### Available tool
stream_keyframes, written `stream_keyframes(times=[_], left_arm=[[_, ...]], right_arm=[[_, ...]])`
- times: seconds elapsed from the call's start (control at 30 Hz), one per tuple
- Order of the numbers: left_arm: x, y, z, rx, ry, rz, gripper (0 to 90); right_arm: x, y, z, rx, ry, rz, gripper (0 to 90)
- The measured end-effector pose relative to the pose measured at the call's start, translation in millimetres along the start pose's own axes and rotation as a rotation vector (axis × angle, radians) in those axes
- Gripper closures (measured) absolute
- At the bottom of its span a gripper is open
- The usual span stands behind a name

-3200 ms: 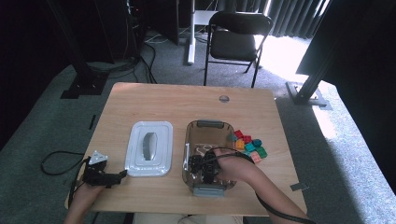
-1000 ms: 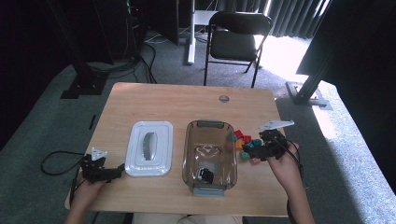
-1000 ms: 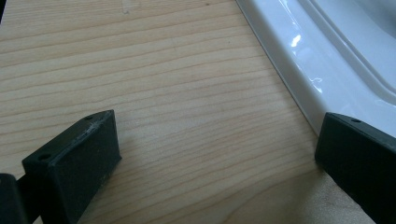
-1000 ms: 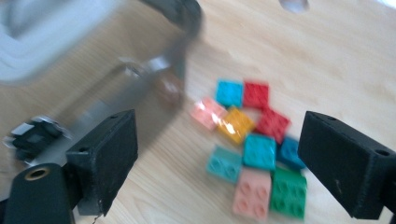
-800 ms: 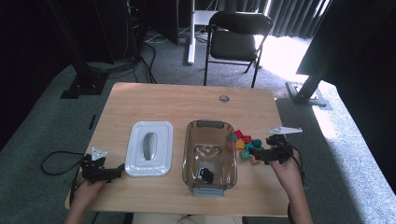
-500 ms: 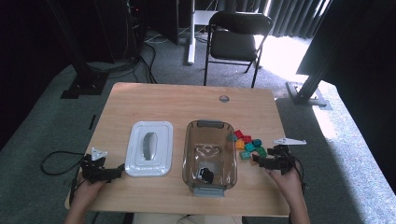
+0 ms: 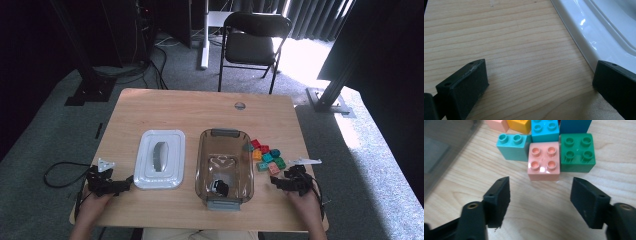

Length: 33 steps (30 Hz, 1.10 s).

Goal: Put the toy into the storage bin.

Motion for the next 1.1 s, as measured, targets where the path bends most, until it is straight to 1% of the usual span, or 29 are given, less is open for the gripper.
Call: stream_keyframes(times=[0.1,0.13,0.17,0.2,0.23,0.3,0.33,0.37,0.43,0.53,0.57,0.63,0.67,0.7,0.73,0.77,0.83,0.87,0.93,1.1], left_arm=[[0.0,0.0,0.0,0.000,0.000,0.000,0.5],[0.0,0.0,0.0,0.000,0.000,0.000,0.5],[0.0,0.0,0.0,0.000,0.000,0.000,0.5],[0.0,0.0,0.0,0.000,0.000,0.000,0.5],[0.0,0.0,0.0,0.000,0.000,0.000,0.5],[0.0,0.0,0.0,0.000,0.000,0.000,0.5],[0.0,0.0,0.0,0.000,0.000,0.000,0.5],[0.0,0.0,0.0,0.000,0.000,0.000,0.5],[0.0,0.0,0.0,0.000,0.000,0.000,0.5],[0.0,0.0,0.0,0.000,0.000,0.000,0.5],[0.0,0.0,0.0,0.000,0.000,0.000,0.5],[0.1,0.1,0.1,-0.001,0.000,0.001,0.5],[0.1,0.1,0.0,-0.001,0.000,0.001,0.5],[0.1,0.1,0.0,-0.001,0.000,0.001,0.5],[0.0,0.1,0.0,0.000,0.000,0.001,0.5],[0.1,0.1,0.1,0.000,0.000,0.000,0.5],[0.1,0.1,0.1,0.000,0.000,0.000,0.5],[0.1,0.1,0.1,-0.001,0.000,0.000,0.5],[0.1,0.1,0.1,-0.001,0.000,0.001,0.5],[0.1,0.2,0.2,-0.001,0.000,0.001,0.5]], right_arm=[[-2.3,1.5,-2.1,0.002,0.014,-0.007,32.5],[-3.1,2.0,-2.9,0.003,0.016,0.001,32.5],[-5.8,0.9,-5.7,-0.002,0.014,0.015,35.9],[-6.2,-0.8,-7.5,-0.007,0.008,0.025,35.9],[-6.6,-1.1,-9.9,-0.002,-0.001,0.038,35.9],[-7.4,-2.1,-11.9,-0.004,-0.003,0.040,37.1],[-7.9,-3.7,-13.8,-0.014,-0.008,0.039,39.1],[-9.6,-4.9,-18.0,-0.009,-0.008,0.052,39.1],[-11.7,-5.4,-21.7,-0.002,-0.008,0.057,42.9],[-14.2,-5.1,-24.5,0.007,-0.008,0.067,44.2],[-17.0,-2.6,-25.4,0.030,-0.004,0.065,46.1],[-17.2,-1.8,-26.4,0.032,-0.013,0.064,48.4],[-17.4,-2.0,-26.4,0.026,-0.015,0.060,53.9],[-17.4,-2.0,-26.4,0.026,-0.015,0.060,53.9],[-17.4,-2.0,-26.0,0.018,-0.017,0.050,55.5],[-17.7,-1.4,-25.1,0.011,-0.032,0.022,56.1],[-17.3,-1.2,-25.5,0.034,-0.029,0.053,56.7],[-17.0,-1.6,-25.8,0.054,-0.031,0.077,57.0],[-16.8,-2.4,-26.4,0.074,-0.036,0.103,57.6],[-17.1,-3.7,-27.4,0.082,-0.046,0.143,58.5]])
Point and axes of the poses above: each handheld gripper's, and its own axes: z roughly backward along the jaws, x roughly out of its underside, y roughly to its right, the point moved 10 cm from there along -z, roughly forward along the jaws, and after that the axes turned 8 degrees about y, right-handed, at the moved point
